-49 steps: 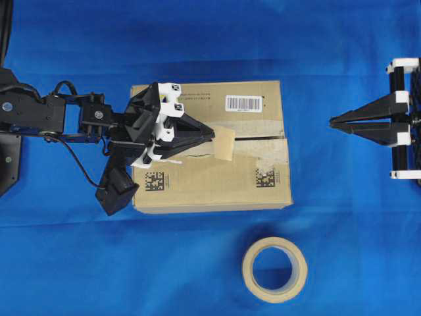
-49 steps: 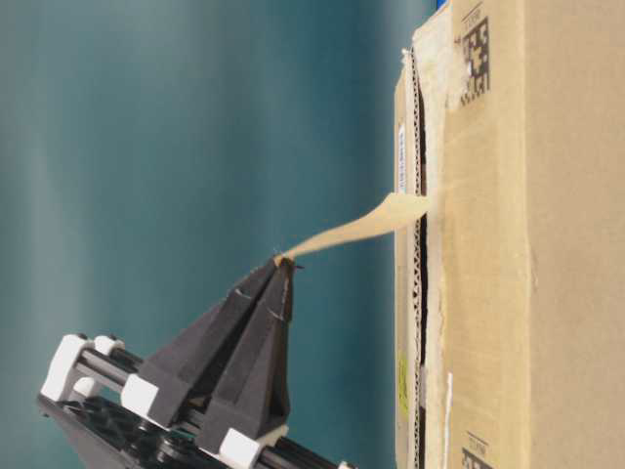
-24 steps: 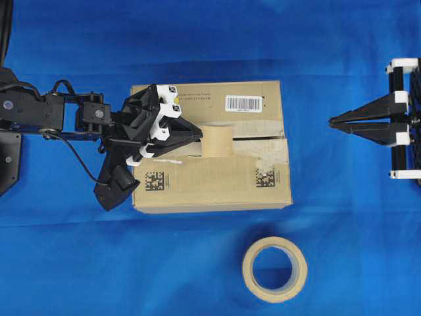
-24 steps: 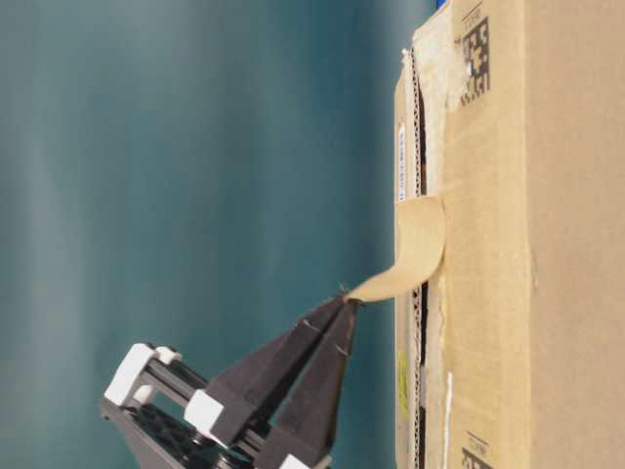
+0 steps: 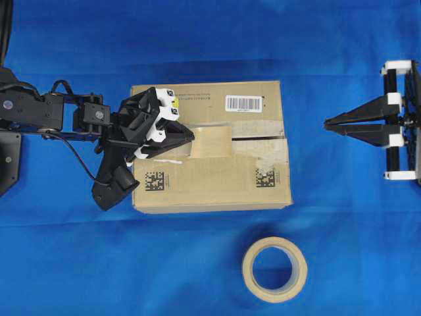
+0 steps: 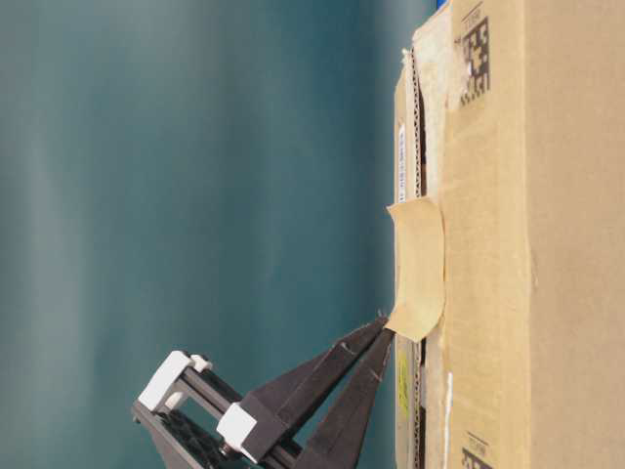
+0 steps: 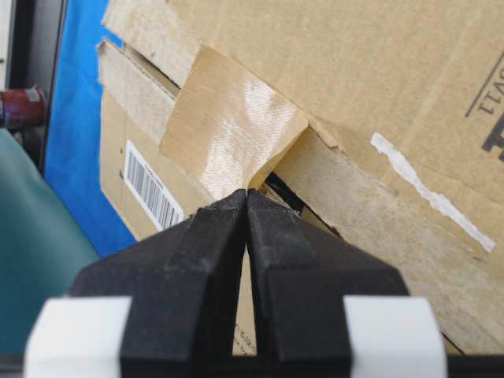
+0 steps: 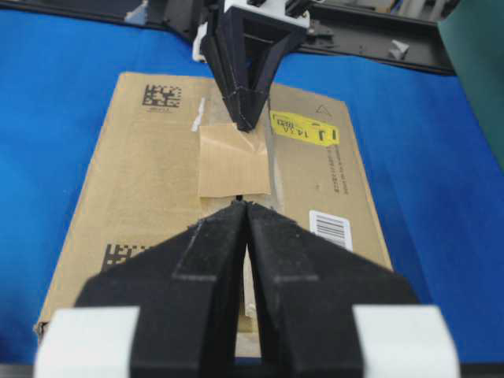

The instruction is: Apply tape along the seams of the closed cardboard box to seal it securely.

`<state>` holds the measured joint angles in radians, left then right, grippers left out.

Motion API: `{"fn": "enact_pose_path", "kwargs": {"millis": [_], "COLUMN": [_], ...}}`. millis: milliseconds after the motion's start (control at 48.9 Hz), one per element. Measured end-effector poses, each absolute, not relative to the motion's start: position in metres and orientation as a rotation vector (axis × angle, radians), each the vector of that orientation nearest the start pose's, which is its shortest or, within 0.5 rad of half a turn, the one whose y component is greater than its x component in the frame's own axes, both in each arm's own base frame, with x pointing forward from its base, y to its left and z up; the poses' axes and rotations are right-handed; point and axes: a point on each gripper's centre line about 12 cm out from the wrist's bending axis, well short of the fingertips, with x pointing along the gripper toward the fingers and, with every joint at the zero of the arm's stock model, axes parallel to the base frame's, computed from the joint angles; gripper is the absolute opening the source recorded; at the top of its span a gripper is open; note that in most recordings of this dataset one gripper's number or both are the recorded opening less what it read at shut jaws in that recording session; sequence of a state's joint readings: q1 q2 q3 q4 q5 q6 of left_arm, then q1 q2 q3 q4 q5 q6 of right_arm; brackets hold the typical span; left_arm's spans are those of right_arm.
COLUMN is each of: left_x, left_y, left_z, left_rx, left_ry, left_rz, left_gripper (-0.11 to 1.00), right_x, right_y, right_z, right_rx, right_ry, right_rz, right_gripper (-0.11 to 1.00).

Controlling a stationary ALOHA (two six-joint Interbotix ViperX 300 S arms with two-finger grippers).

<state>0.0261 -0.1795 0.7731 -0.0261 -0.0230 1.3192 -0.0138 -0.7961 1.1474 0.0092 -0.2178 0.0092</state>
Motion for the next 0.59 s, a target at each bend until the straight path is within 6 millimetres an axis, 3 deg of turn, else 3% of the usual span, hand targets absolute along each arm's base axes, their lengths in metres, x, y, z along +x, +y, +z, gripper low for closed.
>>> {"fn": "enact_pose_path", "kwargs": {"millis": [102,307,593], "left_x": [0.353,0.353,0.353], "left_y": [0.009,0.009,0.009], "left_z": [0.201,0.201,0.201], "left_rx": [1.250,1.251,1.248], "left_ry": [0.505,0.506,0.507], "left_rz": [-0.347,-0.350,-0.348], "left_gripper": [0.00,0.00,0.00], "right_x": [0.232,0.257,0.305], "right_y": [-0.004,-0.005,-0.006], "right_z": [0.256,0.252,0.249], "right_rx": [0.028,0.049,0.048], "right_ry": [0.139,0.170,0.144], "right_rz": [-0.019,-0.028,-0.033], "right_gripper": [0.25,0.67,0.63]}}
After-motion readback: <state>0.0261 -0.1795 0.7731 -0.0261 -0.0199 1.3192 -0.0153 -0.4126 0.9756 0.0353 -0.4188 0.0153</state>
